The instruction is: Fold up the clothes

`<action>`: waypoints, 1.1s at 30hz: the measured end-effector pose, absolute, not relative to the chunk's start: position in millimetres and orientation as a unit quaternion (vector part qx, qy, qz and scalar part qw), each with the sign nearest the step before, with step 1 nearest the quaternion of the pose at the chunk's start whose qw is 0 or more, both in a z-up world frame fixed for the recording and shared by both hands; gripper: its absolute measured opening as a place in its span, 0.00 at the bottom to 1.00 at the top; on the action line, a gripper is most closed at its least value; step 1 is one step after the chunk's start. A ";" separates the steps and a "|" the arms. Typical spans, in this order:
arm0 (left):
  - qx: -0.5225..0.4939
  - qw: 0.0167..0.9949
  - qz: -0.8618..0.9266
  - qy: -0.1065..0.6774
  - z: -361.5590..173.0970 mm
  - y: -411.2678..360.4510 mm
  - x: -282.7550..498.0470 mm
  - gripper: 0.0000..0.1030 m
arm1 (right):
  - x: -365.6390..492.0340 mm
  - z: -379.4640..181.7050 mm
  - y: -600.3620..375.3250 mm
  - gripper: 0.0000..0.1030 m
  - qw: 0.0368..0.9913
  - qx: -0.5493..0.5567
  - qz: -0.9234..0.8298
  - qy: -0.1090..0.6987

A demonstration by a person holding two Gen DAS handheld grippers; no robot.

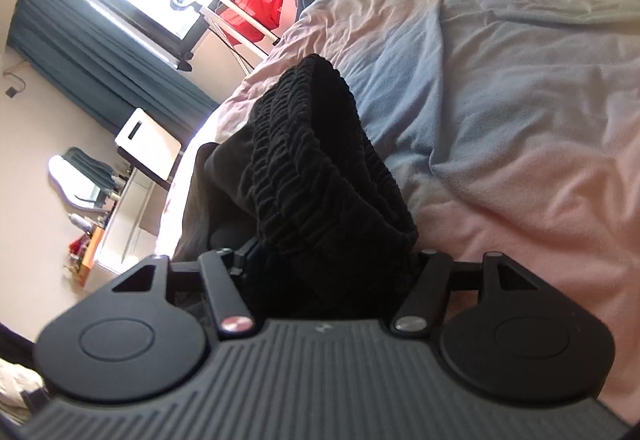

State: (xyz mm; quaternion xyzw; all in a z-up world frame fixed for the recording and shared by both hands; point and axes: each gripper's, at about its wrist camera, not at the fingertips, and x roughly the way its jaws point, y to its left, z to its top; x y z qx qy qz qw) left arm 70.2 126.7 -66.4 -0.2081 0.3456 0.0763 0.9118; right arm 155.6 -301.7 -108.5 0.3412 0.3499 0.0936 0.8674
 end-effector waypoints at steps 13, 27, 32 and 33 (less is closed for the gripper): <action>-0.234 0.904 0.089 0.347 -67.8 129.4 68.2 1.00 | 174.5 -151.9 -312.4 0.94 0.792 0.443 0.176 0.382; -0.256 0.897 0.014 0.360 -50.5 118.2 40.0 0.96 | 172.4 -143.8 -294.1 0.71 0.818 0.383 0.179 0.391; -0.323 0.889 -0.043 0.321 -24.4 137.7 33.3 1.00 | 166.4 -139.4 -294.4 0.52 0.826 0.374 0.160 0.390; -0.333 0.889 -0.035 0.313 -20.2 144.8 39.5 1.00 | 165.3 -138.7 -294.1 0.52 0.827 0.374 0.159 0.389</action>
